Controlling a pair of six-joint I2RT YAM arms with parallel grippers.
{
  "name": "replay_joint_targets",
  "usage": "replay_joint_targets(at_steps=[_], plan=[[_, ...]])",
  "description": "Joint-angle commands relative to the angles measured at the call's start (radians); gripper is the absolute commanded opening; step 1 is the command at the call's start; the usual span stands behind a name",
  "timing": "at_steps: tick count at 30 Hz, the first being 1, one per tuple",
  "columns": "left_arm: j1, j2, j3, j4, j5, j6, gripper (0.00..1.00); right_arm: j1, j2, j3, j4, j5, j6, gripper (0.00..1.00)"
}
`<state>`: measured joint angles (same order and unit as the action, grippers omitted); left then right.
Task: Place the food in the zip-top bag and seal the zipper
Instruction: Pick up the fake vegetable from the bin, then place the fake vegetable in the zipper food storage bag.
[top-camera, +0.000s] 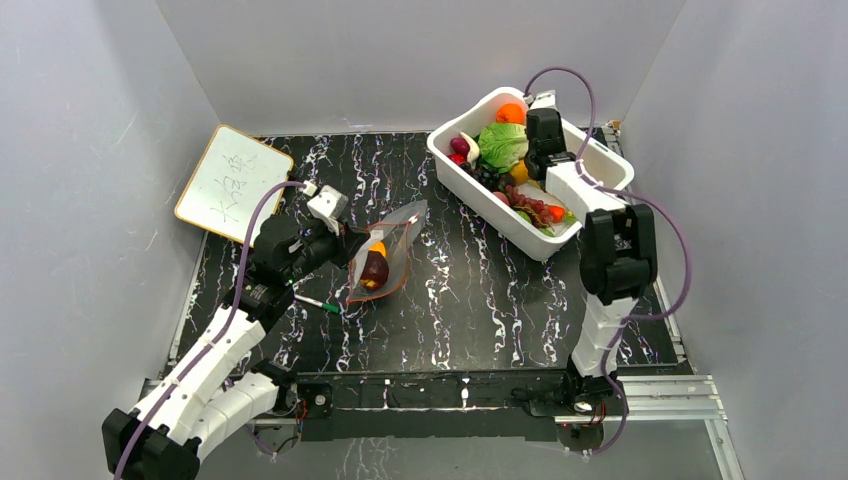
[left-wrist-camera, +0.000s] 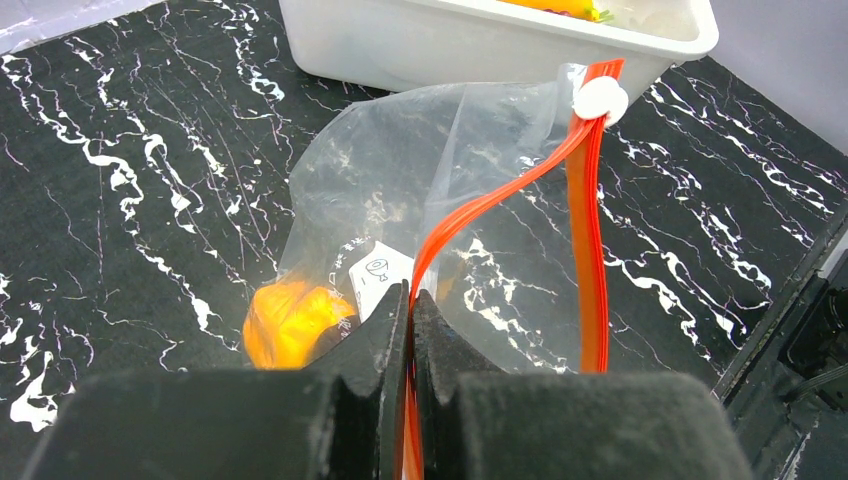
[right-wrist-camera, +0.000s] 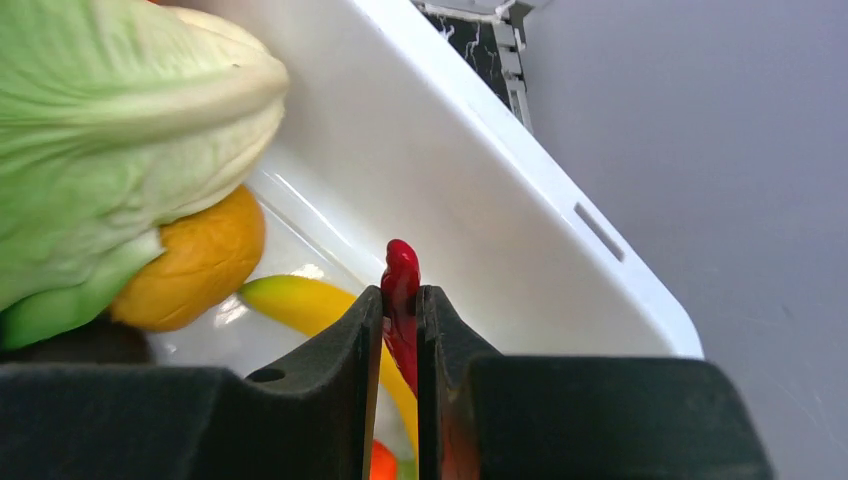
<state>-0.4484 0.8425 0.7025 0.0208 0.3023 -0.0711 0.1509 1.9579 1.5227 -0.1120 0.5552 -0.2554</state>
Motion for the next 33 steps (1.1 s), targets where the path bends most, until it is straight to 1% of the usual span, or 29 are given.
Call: replay_joint_targets(at_steps=[1, 4, 9, 14, 17, 21, 23, 27, 30, 33], plan=[[-0.005, -0.021, -0.002, 0.012, 0.002, -0.010, 0.00, 0.066, -0.165, -0.052, 0.001, -0.050, 0.047, 0.00], [-0.004, -0.018, -0.004, 0.013, 0.003, -0.014, 0.00, 0.086, -0.263, -0.081, -0.013, -0.116, 0.076, 0.00], [-0.005, -0.016, -0.003, 0.007, 0.006, -0.017, 0.00, 0.098, -0.442, -0.177, 0.005, -0.332, 0.138, 0.00], [-0.006, -0.016, -0.008, 0.016, 0.015, -0.023, 0.00, 0.101, -0.602, -0.287, 0.064, -0.615, 0.171, 0.00], [-0.006, -0.003, -0.002, 0.025, 0.033, -0.029, 0.00, 0.103, -0.682, -0.347, 0.102, -0.817, 0.176, 0.00], [-0.006, 0.023, 0.043, 0.012, 0.078, -0.056, 0.00, 0.117, -0.768, -0.404, 0.175, -1.058, 0.201, 0.00], [-0.005, 0.033, 0.064, 0.006, 0.096, -0.075, 0.00, 0.143, -0.803, -0.431, 0.203, -1.163, 0.171, 0.00], [-0.006, 0.051, 0.104, -0.015, 0.113, -0.109, 0.00, 0.226, -0.895, -0.499, 0.303, -1.255, 0.107, 0.00], [-0.006, 0.055, 0.124, -0.019, 0.112, -0.134, 0.00, 0.274, -0.931, -0.510, 0.330, -1.306, 0.098, 0.00], [-0.006, 0.052, 0.122, 0.006, 0.109, -0.155, 0.00, 0.305, -0.941, -0.500, 0.339, -1.402, 0.101, 0.00]])
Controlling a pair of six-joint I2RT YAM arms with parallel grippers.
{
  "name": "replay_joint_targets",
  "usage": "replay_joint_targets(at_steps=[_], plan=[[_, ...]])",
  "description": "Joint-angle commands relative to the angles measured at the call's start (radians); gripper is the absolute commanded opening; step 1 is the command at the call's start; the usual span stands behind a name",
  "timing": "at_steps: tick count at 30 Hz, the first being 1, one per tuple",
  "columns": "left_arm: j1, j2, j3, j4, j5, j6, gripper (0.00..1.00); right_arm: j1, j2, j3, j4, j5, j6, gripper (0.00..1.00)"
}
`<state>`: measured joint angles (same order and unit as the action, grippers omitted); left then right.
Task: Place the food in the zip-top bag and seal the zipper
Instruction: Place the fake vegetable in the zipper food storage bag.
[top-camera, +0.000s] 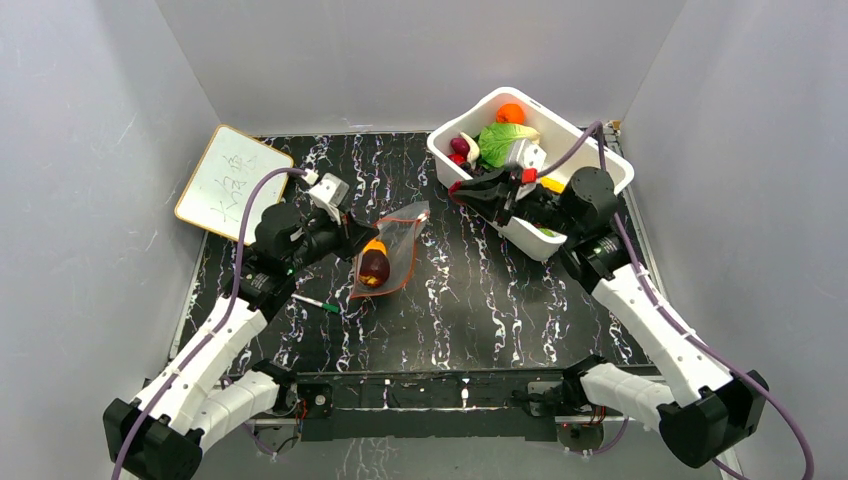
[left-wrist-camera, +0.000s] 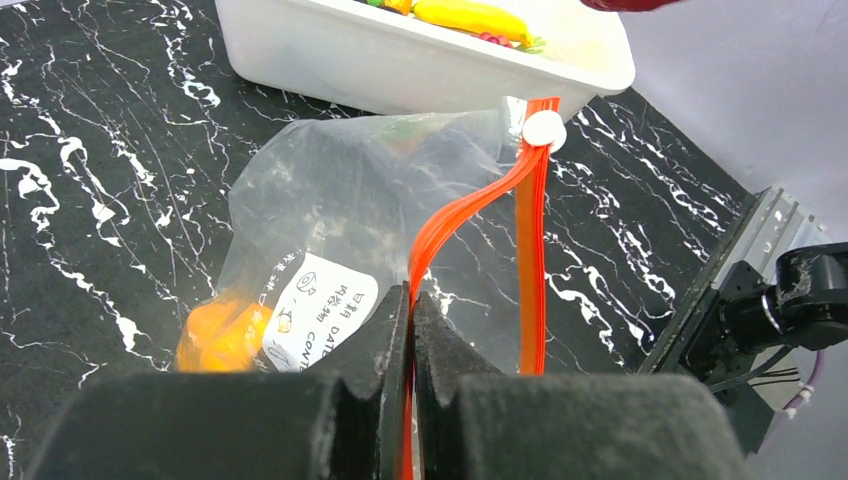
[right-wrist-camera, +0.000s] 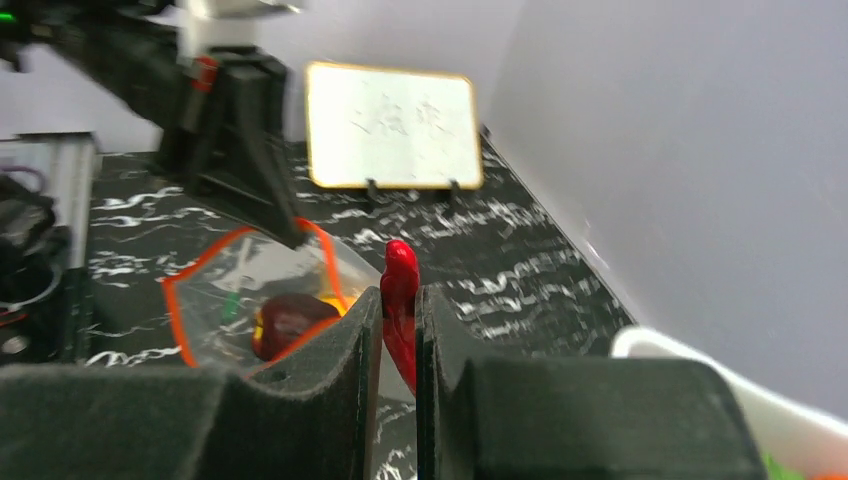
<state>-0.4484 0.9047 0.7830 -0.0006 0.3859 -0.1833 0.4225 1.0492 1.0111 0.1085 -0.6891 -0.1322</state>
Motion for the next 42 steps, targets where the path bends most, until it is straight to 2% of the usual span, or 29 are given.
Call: replay_joint_targets(at_steps=[1, 6, 12, 28, 30, 32, 35, 42], plan=[[-0.006, -0.009, 0.046, 0.026, 0.027, -0.044, 0.00, 0.041, -0.037, 0.013, 0.130, -0.184, -0.017, 0.00], [-0.006, 0.009, 0.077, -0.003, 0.010, -0.055, 0.00, 0.063, -0.064, 0.020, 0.183, -0.293, -0.004, 0.00], [-0.006, -0.001, 0.065, 0.018, 0.017, -0.080, 0.00, 0.102, -0.020, 0.050, 0.187, -0.452, 0.021, 0.00], [-0.006, -0.001, 0.077, -0.002, 0.093, -0.101, 0.00, 0.388, 0.189, 0.126, 0.276, -0.482, -0.006, 0.00], [-0.006, -0.005, 0.078, -0.010, 0.098, -0.096, 0.00, 0.388, 0.209, 0.137, 0.200, -0.444, -0.057, 0.00], [-0.006, -0.010, 0.078, -0.022, 0.100, -0.090, 0.00, 0.389, 0.222, 0.164, 0.048, -0.393, -0.221, 0.00], [-0.006, -0.016, 0.089, -0.041, 0.107, -0.087, 0.00, 0.389, 0.239, 0.188, -0.112, -0.297, -0.379, 0.00], [-0.006, -0.016, 0.126, -0.096, 0.115, -0.077, 0.00, 0.389, 0.287, 0.233, -0.366, -0.164, -0.618, 0.00]])
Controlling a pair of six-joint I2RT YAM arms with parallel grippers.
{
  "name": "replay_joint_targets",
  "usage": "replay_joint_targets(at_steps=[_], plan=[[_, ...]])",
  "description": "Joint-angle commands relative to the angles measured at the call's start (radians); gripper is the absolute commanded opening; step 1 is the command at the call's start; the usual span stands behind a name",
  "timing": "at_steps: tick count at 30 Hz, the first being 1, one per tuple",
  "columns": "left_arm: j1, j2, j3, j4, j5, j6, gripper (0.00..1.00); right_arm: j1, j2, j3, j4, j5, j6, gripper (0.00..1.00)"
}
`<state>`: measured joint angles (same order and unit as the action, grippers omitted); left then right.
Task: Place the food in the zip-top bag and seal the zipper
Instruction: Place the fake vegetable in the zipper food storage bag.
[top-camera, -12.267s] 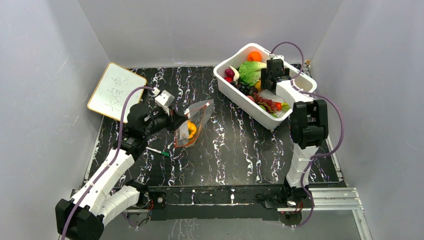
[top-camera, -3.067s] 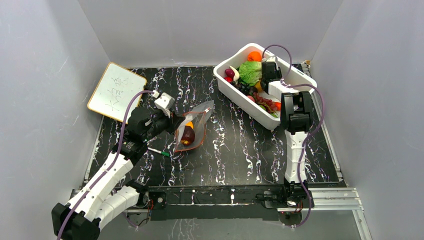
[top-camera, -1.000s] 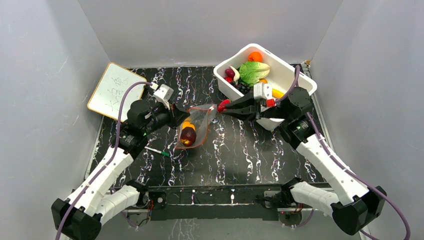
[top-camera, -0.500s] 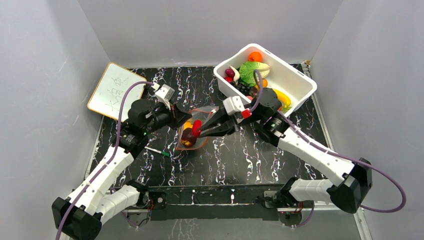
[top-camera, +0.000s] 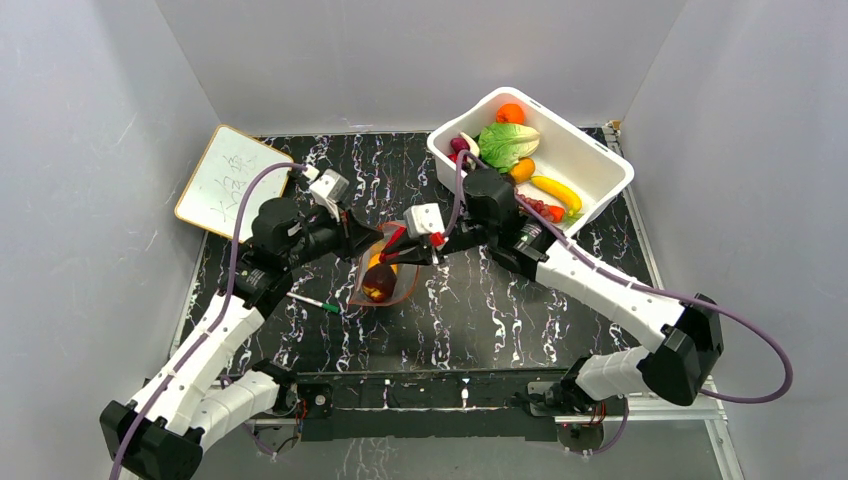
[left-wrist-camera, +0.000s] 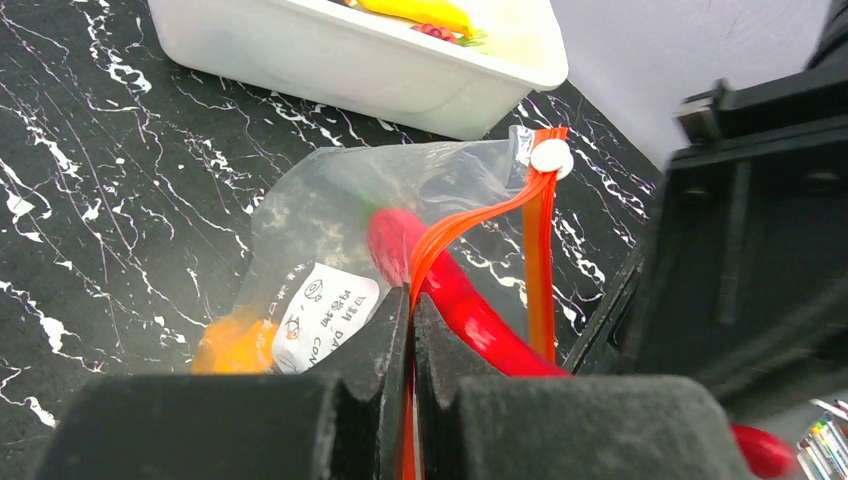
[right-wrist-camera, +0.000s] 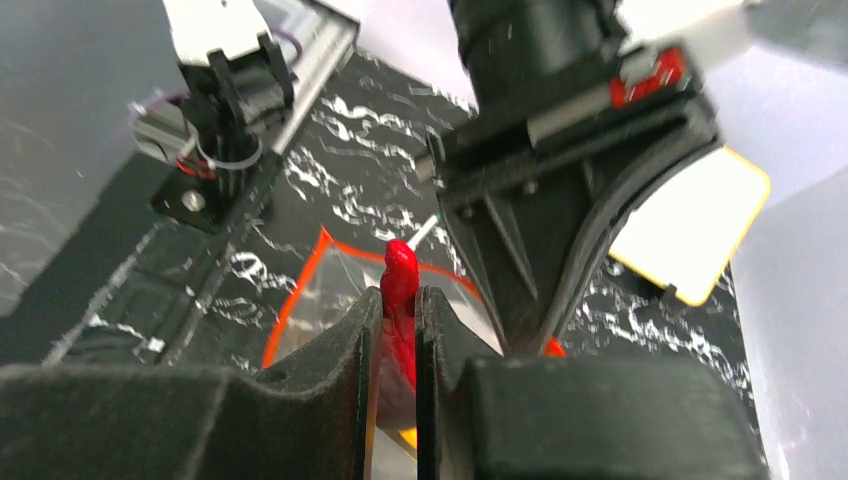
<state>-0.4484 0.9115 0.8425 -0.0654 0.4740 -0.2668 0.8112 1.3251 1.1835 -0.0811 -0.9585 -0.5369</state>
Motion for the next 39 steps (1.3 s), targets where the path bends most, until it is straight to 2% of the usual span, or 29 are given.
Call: replay_joint_targets(at_steps=[1, 9, 13, 17, 22, 27, 31, 39], plan=[[-0.006, -0.018, 0.077, -0.048, 0.025, 0.006, 0.00, 0.000, 0.016, 0.061, -0.212, 0.113, -0.274, 0.00], [-0.006, -0.012, 0.125, -0.096, 0.025, 0.016, 0.00, 0.000, 0.044, 0.025, -0.262, 0.338, -0.366, 0.00], [-0.006, 0.015, 0.173, -0.130, 0.047, -0.006, 0.00, 0.000, 0.065, 0.006, -0.233, 0.407, -0.368, 0.00], [-0.006, 0.009, 0.182, -0.098, 0.063, -0.049, 0.00, 0.000, 0.086, -0.014, -0.217, 0.466, -0.384, 0.00], [-0.006, -0.007, 0.160, -0.070, 0.027, -0.030, 0.00, 0.000, 0.106, -0.061, -0.081, 0.523, -0.367, 0.01], [-0.006, -0.018, 0.112, -0.037, -0.069, 0.021, 0.00, 0.000, 0.173, -0.021, -0.044, 0.526, -0.368, 0.04], [-0.006, -0.016, 0.092, -0.023, -0.156, 0.045, 0.00, 0.000, 0.212, 0.001, -0.022, 0.542, -0.365, 0.14], [-0.006, 0.007, 0.061, -0.003, -0.217, 0.064, 0.00, 0.000, 0.150, -0.010, -0.053, 0.487, -0.241, 0.56]])
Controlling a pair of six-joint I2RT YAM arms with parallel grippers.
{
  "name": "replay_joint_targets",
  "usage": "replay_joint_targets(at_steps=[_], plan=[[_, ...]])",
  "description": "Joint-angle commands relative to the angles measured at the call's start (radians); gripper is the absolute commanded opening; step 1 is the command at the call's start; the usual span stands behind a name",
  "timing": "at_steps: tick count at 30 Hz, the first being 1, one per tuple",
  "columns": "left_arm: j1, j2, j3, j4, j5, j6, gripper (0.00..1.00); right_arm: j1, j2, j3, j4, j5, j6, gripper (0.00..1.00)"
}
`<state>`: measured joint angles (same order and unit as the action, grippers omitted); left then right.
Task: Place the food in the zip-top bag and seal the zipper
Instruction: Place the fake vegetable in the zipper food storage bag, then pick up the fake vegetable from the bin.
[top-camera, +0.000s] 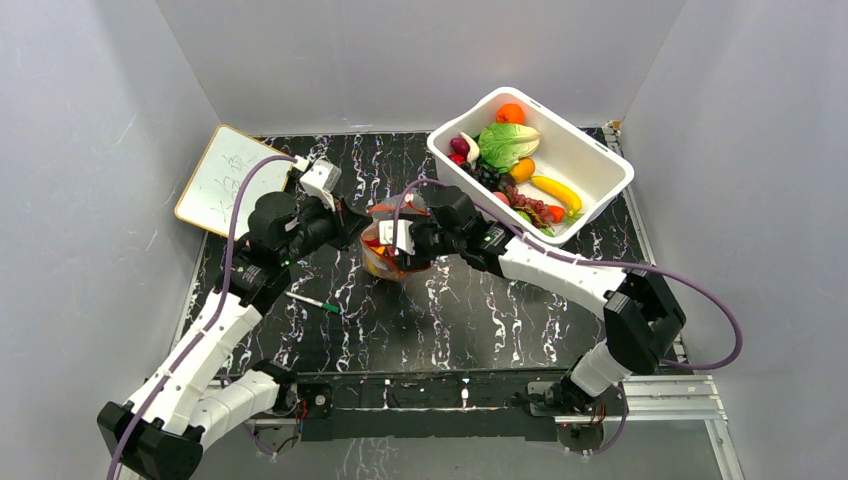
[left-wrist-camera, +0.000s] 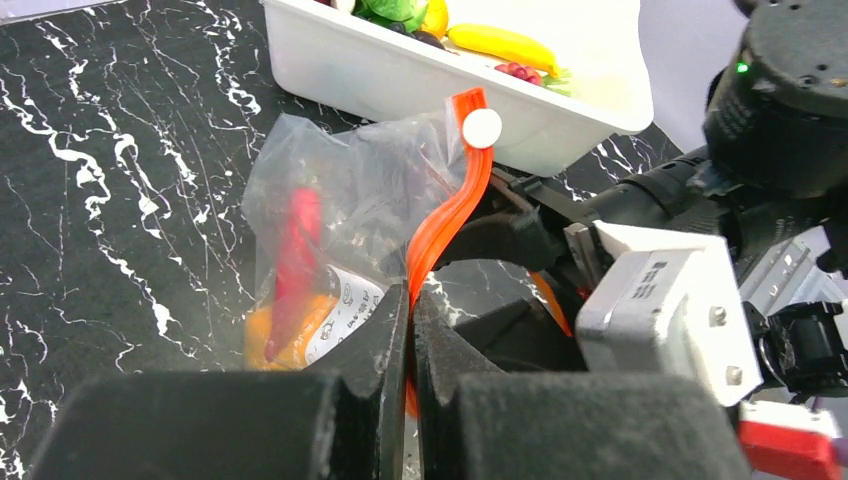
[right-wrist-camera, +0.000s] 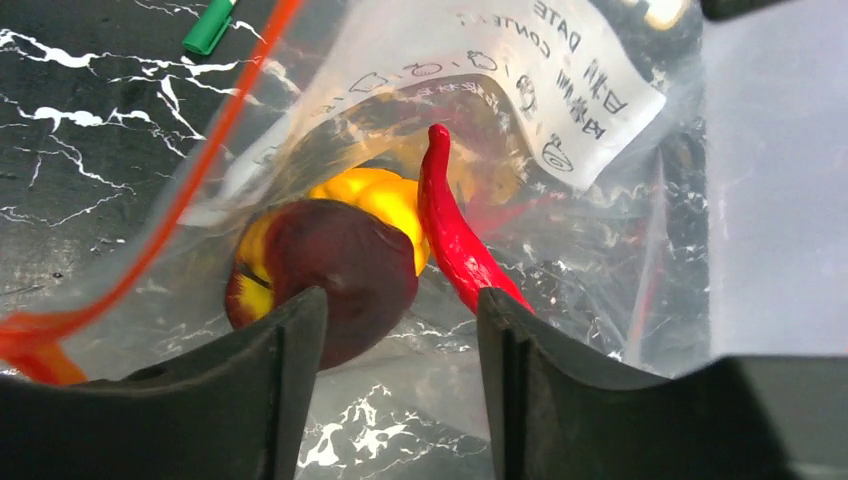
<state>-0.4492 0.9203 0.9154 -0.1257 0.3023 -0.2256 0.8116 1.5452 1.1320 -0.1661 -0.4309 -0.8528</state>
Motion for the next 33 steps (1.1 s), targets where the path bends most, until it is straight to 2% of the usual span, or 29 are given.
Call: replay_joint_targets(at_steps=[1, 5, 9, 12, 17, 22, 27, 29, 33], plan=[[-0.005, 0.003, -0.017, 0.060, -0.052, 0.022, 0.00, 0.000, -0.085, 0.038, 0.020, -0.055, 0.096, 0.61], [-0.004, 0.017, -0.037, 0.088, -0.072, 0.000, 0.00, 0.000, -0.144, 0.037, -0.001, -0.087, 0.244, 0.70], [-0.005, 0.028, -0.028, 0.088, -0.089, -0.030, 0.00, 0.000, -0.206, 0.026, 0.016, -0.075, 0.411, 0.69], [-0.005, 0.034, -0.029, 0.094, -0.112, -0.041, 0.00, 0.000, -0.257, 0.008, 0.108, 0.024, 0.612, 0.68], [-0.005, 0.051, 0.024, 0.057, -0.206, -0.004, 0.00, -0.002, -0.279, 0.120, 0.074, 0.174, 0.845, 0.68], [-0.005, 0.082, 0.105, 0.043, -0.334, 0.085, 0.00, -0.011, -0.270, 0.212, -0.003, 0.341, 0.983, 0.70], [-0.005, 0.127, 0.193, 0.050, -0.396, 0.165, 0.00, -0.053, -0.261, 0.230, -0.038, 0.450, 1.018, 0.69], [-0.005, 0.132, 0.197, 0.079, -0.411, 0.193, 0.00, -0.079, -0.248, 0.250, -0.070, 0.499, 1.021, 0.69], [-0.005, 0.119, 0.140, 0.120, -0.432, 0.221, 0.00, -0.200, -0.208, 0.280, -0.104, 0.497, 1.057, 0.69]])
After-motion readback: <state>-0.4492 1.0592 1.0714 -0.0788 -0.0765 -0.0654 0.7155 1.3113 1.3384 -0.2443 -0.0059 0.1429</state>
